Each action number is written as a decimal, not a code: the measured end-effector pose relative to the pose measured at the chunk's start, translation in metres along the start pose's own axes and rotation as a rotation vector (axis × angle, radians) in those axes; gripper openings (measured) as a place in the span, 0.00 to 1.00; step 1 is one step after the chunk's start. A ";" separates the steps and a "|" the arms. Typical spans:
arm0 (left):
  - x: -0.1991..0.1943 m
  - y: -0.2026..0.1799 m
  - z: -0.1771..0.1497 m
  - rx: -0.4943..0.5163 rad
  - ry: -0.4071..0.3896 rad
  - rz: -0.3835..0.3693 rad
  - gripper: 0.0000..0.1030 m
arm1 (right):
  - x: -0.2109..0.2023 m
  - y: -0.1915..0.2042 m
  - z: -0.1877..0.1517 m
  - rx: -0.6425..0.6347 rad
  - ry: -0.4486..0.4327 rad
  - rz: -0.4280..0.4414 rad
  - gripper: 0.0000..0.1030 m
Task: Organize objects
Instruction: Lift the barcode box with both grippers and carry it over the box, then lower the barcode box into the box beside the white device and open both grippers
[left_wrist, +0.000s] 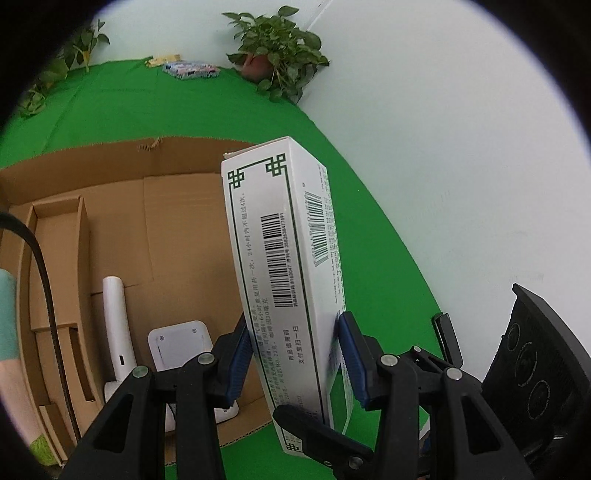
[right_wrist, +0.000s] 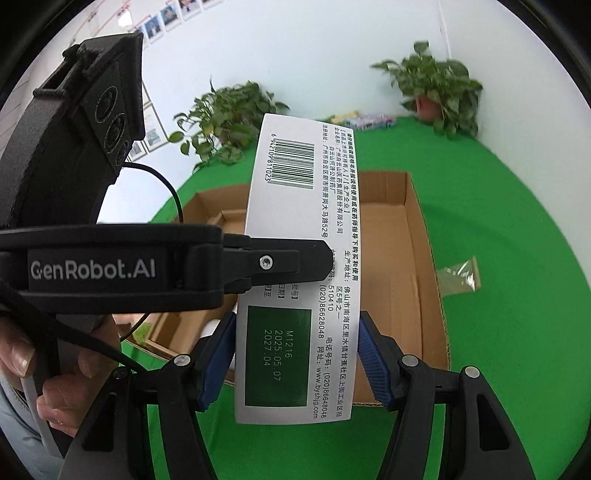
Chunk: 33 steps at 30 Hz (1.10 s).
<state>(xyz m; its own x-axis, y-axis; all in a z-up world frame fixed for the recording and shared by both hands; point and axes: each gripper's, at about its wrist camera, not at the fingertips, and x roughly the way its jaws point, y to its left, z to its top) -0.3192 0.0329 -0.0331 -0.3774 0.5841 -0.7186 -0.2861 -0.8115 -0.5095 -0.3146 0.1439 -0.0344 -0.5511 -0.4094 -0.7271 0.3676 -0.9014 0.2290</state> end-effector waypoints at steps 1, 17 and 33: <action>0.009 0.005 0.000 -0.013 0.015 -0.003 0.43 | 0.008 -0.004 -0.001 0.007 0.017 0.000 0.59; 0.100 0.062 0.002 -0.124 0.165 -0.027 0.43 | 0.106 -0.061 -0.021 0.070 0.188 -0.016 0.59; 0.092 0.068 0.002 -0.122 0.166 0.089 0.50 | 0.124 -0.059 -0.033 0.113 0.231 -0.010 0.57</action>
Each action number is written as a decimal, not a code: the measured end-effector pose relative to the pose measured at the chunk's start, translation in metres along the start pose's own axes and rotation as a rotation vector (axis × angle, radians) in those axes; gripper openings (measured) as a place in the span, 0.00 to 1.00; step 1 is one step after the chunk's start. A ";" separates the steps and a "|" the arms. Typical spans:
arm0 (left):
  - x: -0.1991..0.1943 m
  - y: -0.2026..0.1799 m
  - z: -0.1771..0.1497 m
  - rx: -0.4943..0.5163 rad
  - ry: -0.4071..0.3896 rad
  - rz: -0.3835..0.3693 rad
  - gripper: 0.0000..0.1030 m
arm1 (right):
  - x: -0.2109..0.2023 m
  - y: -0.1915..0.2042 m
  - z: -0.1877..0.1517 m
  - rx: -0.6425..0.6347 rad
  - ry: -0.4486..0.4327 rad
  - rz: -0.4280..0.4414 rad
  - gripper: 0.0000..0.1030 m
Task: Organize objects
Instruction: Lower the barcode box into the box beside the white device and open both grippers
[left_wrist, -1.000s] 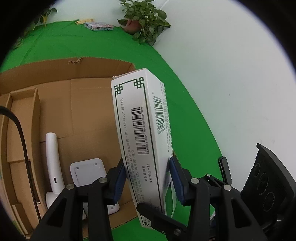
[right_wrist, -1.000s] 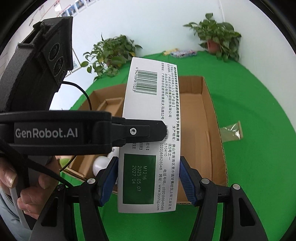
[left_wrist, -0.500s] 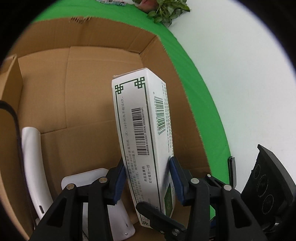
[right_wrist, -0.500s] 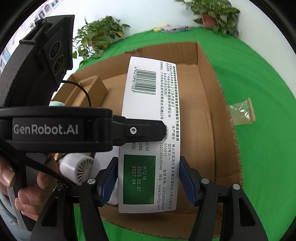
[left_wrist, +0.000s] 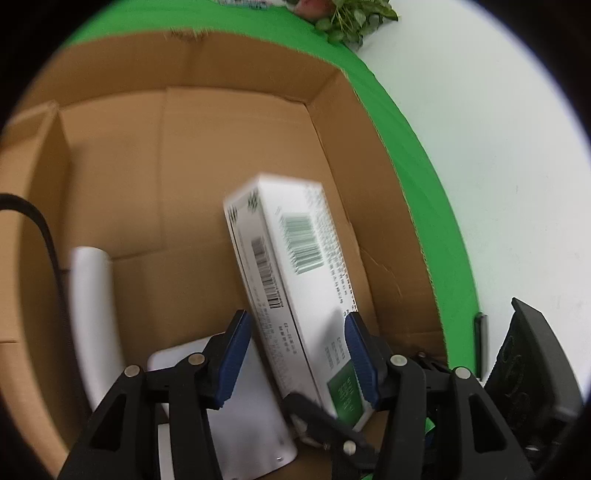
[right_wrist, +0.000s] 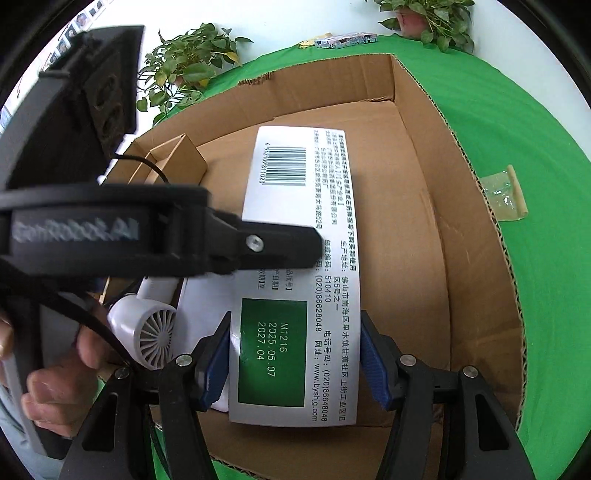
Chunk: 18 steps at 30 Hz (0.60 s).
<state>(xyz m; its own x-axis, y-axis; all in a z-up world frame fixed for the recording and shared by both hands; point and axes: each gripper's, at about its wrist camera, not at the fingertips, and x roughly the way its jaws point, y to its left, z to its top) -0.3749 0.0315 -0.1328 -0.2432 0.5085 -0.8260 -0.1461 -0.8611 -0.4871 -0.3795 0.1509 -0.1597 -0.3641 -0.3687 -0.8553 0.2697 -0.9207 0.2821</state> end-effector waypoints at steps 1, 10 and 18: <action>-0.005 0.000 -0.001 0.006 -0.012 0.007 0.50 | 0.003 0.001 -0.001 -0.004 0.011 -0.036 0.57; -0.067 0.003 -0.031 0.058 -0.162 0.091 0.50 | -0.003 0.019 -0.004 -0.029 0.020 -0.065 0.60; -0.110 0.023 -0.045 0.039 -0.366 0.255 0.50 | -0.022 0.032 -0.013 -0.058 -0.007 -0.030 0.70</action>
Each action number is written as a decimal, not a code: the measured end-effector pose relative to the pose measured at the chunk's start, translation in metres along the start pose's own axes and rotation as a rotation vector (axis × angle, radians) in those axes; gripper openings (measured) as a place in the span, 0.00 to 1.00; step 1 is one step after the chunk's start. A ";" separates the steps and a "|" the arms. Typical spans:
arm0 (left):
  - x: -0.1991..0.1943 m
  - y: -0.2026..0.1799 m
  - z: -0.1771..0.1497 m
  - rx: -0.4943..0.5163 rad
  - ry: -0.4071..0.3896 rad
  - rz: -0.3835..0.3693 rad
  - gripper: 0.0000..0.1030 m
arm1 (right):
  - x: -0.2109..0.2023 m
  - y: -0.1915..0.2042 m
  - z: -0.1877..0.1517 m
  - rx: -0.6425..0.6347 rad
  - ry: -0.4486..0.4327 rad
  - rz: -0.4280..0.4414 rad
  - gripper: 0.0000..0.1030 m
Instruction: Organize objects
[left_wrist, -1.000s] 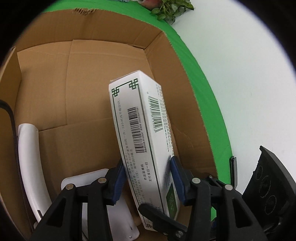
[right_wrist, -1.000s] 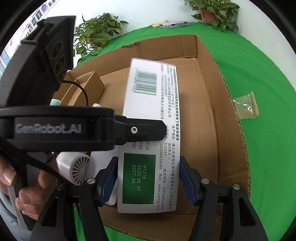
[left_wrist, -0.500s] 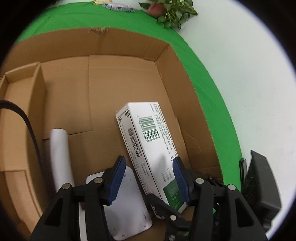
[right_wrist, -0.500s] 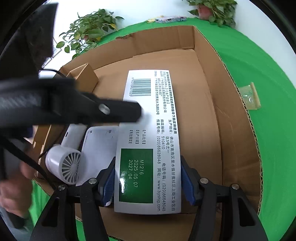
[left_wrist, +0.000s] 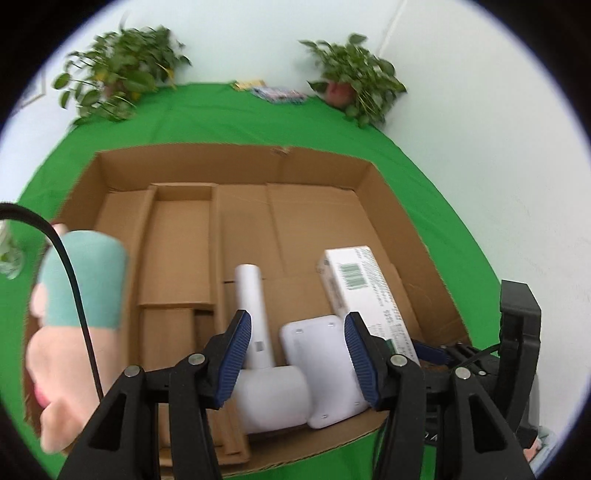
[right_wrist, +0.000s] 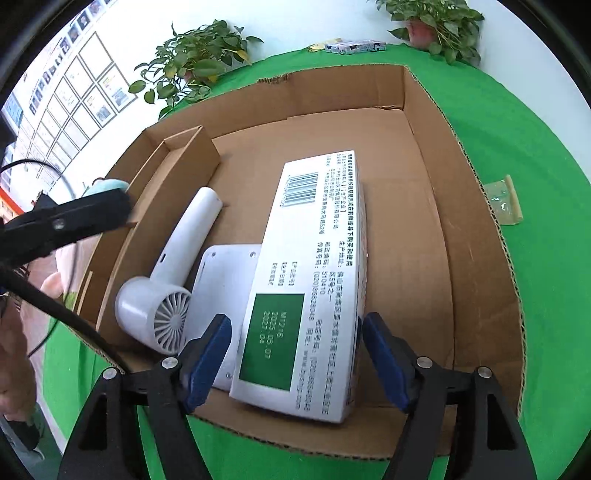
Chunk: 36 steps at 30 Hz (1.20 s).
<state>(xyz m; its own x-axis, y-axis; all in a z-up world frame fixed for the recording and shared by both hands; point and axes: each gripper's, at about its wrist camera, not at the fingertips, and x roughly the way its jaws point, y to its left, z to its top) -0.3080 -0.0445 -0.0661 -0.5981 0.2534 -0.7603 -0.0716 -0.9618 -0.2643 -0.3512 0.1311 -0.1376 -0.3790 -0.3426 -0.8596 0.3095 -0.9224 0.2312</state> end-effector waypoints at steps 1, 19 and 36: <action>-0.001 -0.001 -0.001 -0.002 -0.026 0.026 0.50 | 0.002 -0.003 -0.003 -0.012 0.005 -0.014 0.70; -0.054 0.040 -0.088 0.036 -0.264 0.344 0.61 | -0.061 0.048 -0.064 -0.205 -0.428 -0.158 0.99; -0.035 0.036 -0.114 0.027 -0.392 0.377 0.77 | -0.022 0.054 -0.077 -0.172 -0.533 -0.185 1.00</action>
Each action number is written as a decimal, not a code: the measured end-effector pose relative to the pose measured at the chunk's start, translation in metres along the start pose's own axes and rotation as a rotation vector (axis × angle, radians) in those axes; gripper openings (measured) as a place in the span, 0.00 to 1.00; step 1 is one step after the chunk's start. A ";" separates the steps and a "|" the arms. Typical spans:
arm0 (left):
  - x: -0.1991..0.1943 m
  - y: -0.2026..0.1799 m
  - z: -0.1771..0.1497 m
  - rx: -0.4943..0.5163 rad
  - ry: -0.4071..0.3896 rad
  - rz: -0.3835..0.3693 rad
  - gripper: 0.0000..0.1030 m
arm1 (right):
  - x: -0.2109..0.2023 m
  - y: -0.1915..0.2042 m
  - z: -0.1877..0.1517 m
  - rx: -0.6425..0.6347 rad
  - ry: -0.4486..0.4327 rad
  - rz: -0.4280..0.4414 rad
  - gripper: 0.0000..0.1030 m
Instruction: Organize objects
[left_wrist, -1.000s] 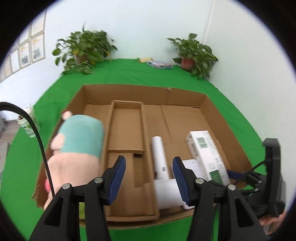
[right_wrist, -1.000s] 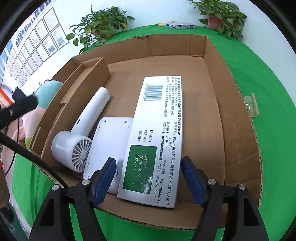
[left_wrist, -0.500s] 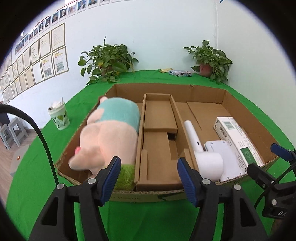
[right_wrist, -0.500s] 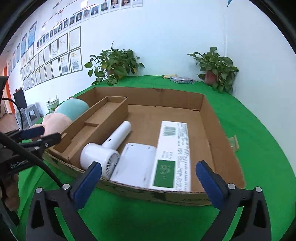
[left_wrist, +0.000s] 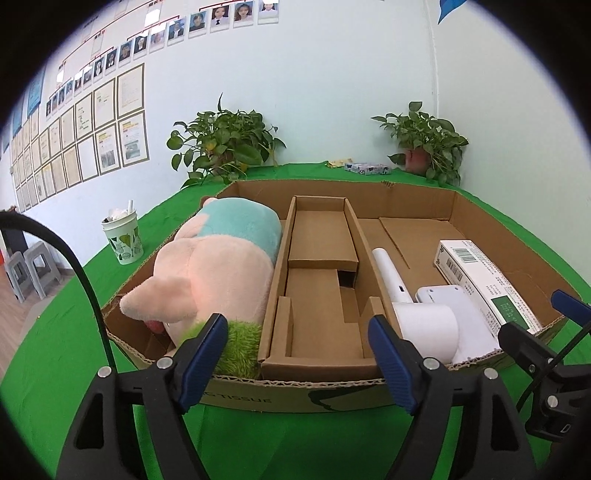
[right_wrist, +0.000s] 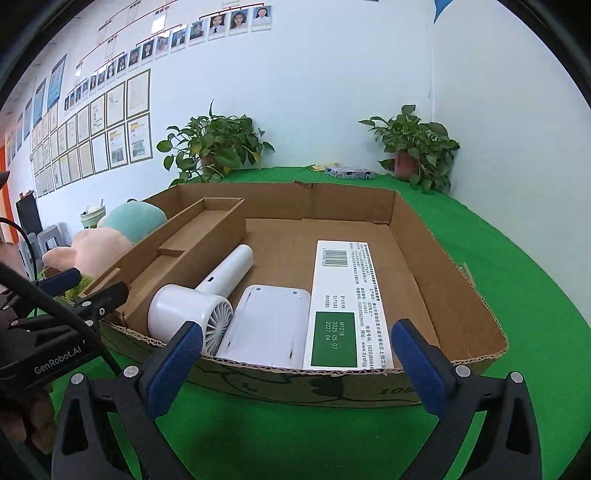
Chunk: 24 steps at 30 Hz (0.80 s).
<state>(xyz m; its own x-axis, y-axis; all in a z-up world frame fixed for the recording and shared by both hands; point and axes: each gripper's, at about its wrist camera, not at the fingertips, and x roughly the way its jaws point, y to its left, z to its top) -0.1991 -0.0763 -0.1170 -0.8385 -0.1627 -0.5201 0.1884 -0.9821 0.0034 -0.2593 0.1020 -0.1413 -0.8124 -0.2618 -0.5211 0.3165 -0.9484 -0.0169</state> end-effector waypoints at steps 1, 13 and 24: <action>0.000 0.000 0.000 -0.002 0.000 -0.003 0.77 | 0.000 0.000 0.000 0.000 0.000 0.001 1.00; -0.004 0.000 -0.001 -0.002 0.005 0.024 0.84 | 0.000 0.001 0.000 0.000 -0.001 0.002 1.00; -0.005 0.001 -0.001 -0.005 0.007 0.024 0.85 | 0.000 0.001 0.000 0.001 -0.001 0.002 1.00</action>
<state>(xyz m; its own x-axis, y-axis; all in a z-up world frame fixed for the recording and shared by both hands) -0.1943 -0.0769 -0.1155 -0.8301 -0.1859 -0.5258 0.2113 -0.9773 0.0120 -0.2589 0.1010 -0.1408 -0.8126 -0.2636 -0.5198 0.3175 -0.9481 -0.0156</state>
